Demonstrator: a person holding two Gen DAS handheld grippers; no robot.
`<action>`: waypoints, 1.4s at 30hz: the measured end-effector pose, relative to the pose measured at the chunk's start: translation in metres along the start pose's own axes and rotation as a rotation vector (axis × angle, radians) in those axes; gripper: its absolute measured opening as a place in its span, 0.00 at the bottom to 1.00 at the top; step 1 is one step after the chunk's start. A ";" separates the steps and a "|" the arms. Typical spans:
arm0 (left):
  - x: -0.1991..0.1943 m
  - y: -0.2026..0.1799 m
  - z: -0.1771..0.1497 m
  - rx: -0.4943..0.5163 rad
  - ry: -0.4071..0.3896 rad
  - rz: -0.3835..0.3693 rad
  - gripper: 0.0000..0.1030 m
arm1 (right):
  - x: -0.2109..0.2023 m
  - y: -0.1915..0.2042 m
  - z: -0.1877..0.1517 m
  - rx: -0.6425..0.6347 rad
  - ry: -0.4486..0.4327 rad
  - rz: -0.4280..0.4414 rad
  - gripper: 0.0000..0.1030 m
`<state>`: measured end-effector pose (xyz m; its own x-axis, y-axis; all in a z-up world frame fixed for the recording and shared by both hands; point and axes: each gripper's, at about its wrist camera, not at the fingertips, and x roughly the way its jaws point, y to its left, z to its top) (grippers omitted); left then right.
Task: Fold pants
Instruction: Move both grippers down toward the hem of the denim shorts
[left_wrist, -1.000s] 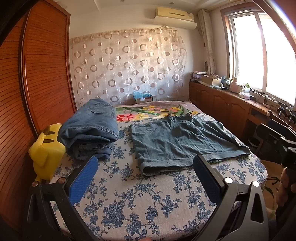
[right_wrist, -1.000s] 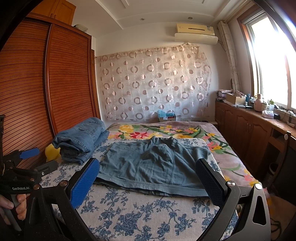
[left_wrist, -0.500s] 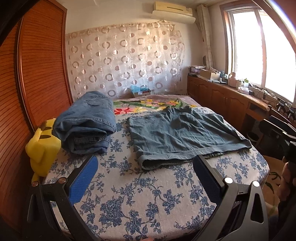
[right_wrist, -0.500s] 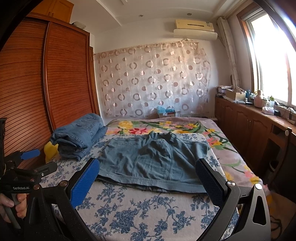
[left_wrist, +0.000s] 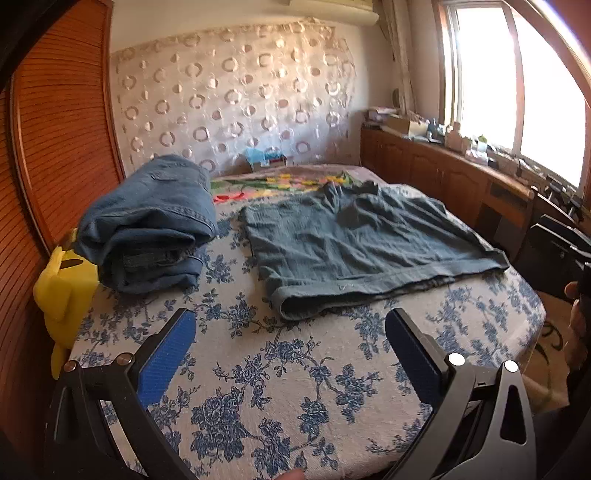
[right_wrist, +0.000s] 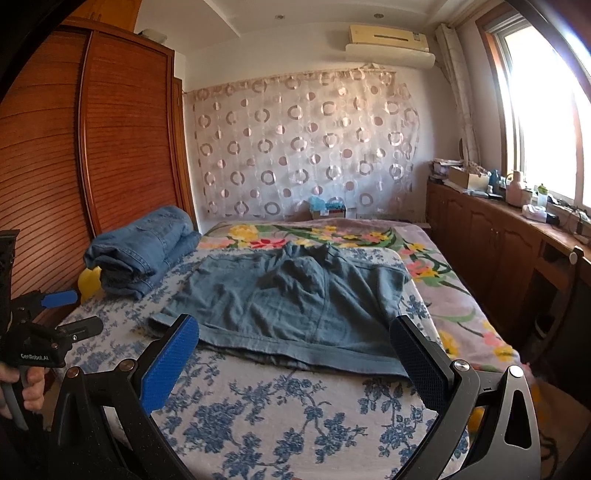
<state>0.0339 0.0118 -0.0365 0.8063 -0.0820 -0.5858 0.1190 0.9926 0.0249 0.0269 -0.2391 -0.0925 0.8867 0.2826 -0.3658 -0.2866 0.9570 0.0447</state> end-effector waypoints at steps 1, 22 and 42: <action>0.006 0.000 -0.001 0.012 0.013 -0.001 1.00 | 0.000 -0.001 0.000 -0.002 0.010 0.002 0.99; 0.079 0.020 -0.001 0.063 0.173 -0.057 0.99 | 0.005 -0.040 -0.005 -0.048 0.195 -0.061 0.64; 0.098 0.020 0.004 0.082 0.221 -0.139 0.41 | -0.029 -0.042 0.001 -0.034 0.269 -0.132 0.47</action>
<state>0.1179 0.0233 -0.0906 0.6341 -0.1869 -0.7504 0.2738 0.9618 -0.0082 0.0135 -0.2872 -0.0832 0.7904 0.1237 -0.6000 -0.1911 0.9803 -0.0496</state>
